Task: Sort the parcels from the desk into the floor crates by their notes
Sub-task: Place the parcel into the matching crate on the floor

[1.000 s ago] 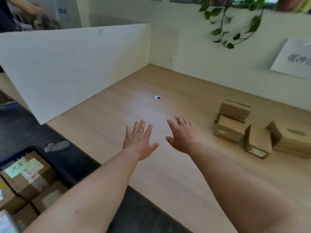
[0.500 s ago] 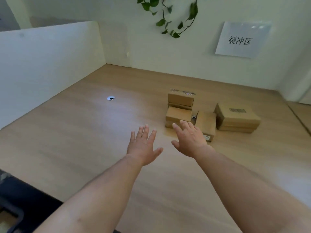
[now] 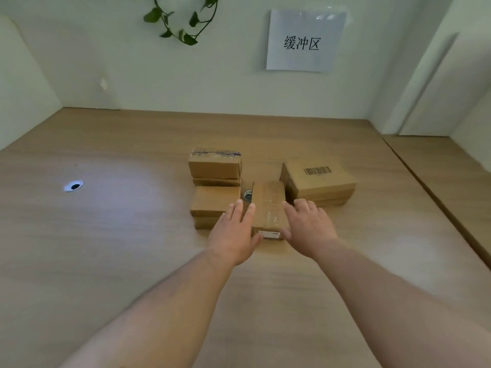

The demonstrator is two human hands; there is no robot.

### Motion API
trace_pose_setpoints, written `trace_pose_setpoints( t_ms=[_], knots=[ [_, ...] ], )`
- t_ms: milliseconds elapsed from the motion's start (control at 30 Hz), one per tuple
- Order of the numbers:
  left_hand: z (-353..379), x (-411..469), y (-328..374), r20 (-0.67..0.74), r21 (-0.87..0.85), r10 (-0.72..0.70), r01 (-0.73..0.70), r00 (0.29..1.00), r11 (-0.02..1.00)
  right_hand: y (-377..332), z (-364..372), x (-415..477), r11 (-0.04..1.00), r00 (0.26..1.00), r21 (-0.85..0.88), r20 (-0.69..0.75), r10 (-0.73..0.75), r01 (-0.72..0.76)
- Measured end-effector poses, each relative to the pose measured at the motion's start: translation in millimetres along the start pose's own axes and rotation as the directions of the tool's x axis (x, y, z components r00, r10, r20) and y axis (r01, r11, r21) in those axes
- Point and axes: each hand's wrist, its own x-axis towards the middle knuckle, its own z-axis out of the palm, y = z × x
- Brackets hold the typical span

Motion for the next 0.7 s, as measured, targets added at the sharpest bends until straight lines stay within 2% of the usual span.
trace_pose_setpoints(
  t_ms=[100,300,433,500,600,700],
  knots=[
    [5.2,37.0,7.3,0.024,-0.036,0.032,-0.031,0.999,0.999,16.3,12.6,24.6,0.999,0.998,0.02,0.041,0.045,-0.045],
    [25.8,87.4,4.0,0.078,-0.114,-0.023,0.032,0.997,0.993,22.3,46.3,58.0,0.991,0.983,0.073,0.154,0.096,-0.108],
    [28.8,107.8,7.1,0.054,-0.067,0.045,-0.041,0.998,0.997,22.1,56.6,77.4,0.963,0.967,0.193,0.211,0.146,-0.188],
    [30.4,114.2,11.9,0.081,-0.102,0.044,-0.036,0.996,0.994,22.3,59.1,84.5,0.942,0.96,0.255,0.232,0.159,-0.218],
    [37.5,120.3,17.7,0.18,-0.251,-0.108,0.152,0.978,0.956,19.9,60.9,89.3,0.899,0.951,0.363,0.271,0.152,-0.247],
    [46.9,124.0,16.4,0.282,-0.407,-0.266,0.366,0.922,0.837,16.9,63.4,88.5,0.842,0.935,0.446,0.31,0.172,-0.303]
  ],
)
